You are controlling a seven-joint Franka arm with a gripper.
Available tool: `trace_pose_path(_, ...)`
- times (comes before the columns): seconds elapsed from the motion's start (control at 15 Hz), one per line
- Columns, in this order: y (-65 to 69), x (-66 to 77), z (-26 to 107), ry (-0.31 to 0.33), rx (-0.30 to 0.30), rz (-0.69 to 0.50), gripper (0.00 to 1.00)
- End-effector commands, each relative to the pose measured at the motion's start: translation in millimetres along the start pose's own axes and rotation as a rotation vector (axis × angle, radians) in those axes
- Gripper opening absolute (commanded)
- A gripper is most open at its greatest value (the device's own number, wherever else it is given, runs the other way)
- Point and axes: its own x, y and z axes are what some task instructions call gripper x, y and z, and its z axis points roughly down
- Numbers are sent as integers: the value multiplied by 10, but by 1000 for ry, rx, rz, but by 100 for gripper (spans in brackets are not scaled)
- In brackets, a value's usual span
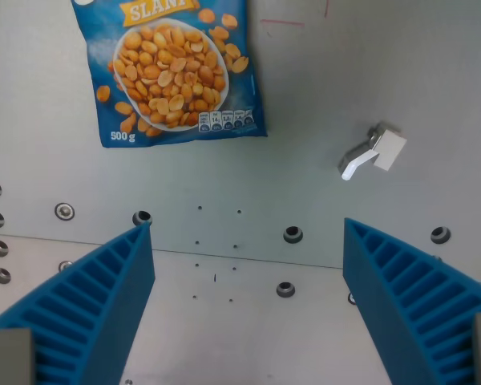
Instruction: Rotate around gripper positive x
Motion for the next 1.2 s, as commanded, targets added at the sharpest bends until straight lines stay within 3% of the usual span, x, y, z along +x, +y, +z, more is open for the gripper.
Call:
trace_pose_path(0.07,25,-6,-32,4,130,-8,100)
trace_pose_path(1.2,25,-6,-32,3,356,-9,100)
